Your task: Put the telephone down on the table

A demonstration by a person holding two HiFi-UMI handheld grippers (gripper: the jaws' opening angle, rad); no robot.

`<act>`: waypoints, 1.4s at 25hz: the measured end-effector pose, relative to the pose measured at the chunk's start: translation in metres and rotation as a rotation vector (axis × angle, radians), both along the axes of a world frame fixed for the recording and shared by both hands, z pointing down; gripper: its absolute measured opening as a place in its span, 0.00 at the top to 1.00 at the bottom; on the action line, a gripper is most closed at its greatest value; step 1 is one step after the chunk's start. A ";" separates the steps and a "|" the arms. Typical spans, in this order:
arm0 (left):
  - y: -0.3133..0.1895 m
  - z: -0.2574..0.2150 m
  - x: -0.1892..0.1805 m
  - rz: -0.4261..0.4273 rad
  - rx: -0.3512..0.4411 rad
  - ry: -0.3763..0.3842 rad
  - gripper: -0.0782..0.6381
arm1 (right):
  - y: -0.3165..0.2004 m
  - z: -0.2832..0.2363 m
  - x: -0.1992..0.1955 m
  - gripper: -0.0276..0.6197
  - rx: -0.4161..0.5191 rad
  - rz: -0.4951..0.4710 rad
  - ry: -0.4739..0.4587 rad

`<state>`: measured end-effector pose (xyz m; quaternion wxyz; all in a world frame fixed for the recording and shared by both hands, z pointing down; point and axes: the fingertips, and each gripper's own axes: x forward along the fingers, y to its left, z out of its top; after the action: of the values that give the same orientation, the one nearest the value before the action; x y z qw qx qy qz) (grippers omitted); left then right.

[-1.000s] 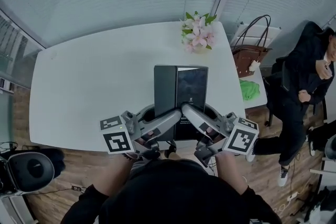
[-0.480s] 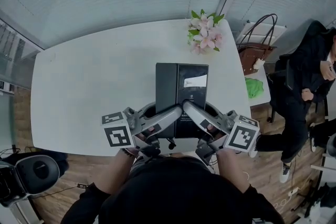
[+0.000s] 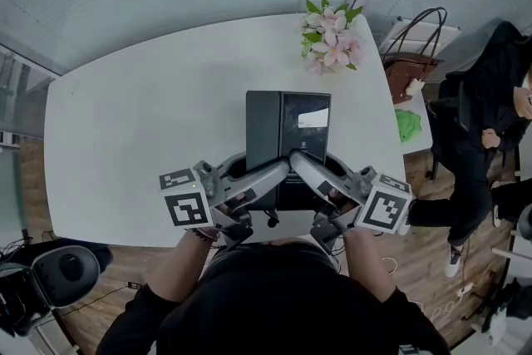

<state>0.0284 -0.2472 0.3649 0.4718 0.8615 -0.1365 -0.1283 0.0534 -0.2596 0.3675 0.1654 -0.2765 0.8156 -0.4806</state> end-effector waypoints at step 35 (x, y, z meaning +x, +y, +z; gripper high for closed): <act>-0.036 0.084 0.012 0.049 -0.137 -0.063 0.60 | -0.036 0.083 0.011 0.67 -0.168 0.026 0.002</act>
<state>0.0402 -0.2828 0.4485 0.5281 0.8340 -0.1386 -0.0801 0.0641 -0.2956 0.4507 0.1469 -0.3004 0.7691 -0.5447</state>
